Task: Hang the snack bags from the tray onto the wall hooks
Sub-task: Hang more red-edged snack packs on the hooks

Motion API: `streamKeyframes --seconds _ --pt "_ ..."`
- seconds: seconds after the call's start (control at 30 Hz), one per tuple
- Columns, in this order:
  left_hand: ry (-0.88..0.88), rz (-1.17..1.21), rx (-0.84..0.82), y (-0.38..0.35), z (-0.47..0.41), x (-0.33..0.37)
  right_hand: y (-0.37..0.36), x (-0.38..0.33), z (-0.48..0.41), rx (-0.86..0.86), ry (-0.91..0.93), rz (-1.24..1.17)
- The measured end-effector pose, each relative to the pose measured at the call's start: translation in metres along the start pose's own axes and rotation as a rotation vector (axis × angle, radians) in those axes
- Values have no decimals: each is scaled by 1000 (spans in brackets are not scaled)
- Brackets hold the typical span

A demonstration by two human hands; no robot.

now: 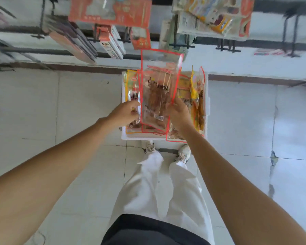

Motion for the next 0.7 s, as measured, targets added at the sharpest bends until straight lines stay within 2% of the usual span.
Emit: streamKeyframes --seconds 0.13,0.27,0.43,0.53,0.63,0.7 --pt "-44 32 41 23 4 40 29 -10 28 -58 16 -113" --pt "-120 87 108 40 17 95 58 -18 59 -24 56 -131" --pt "-145 168 92 19 43 145 100 -9 114 -1 99 -231" --pt "-164 231 35 -5 64 205 145 0 158 12 132 -297" --pt "-265 353 -19 -27 82 283 192 4 204 66 197 -317" --pt "-343 415 6 -37 93 333 226 5 237 126 247 -349"
Point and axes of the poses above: each hand's wrist, its own z-axis away from the middle knuckle, its own y-axis out of the back of the hand, x = y × z, the point moved 6 cm from there along -z, towards the middle knuckle, and after that the axes turned 14 degrees about -y, right-handed, at the moved point
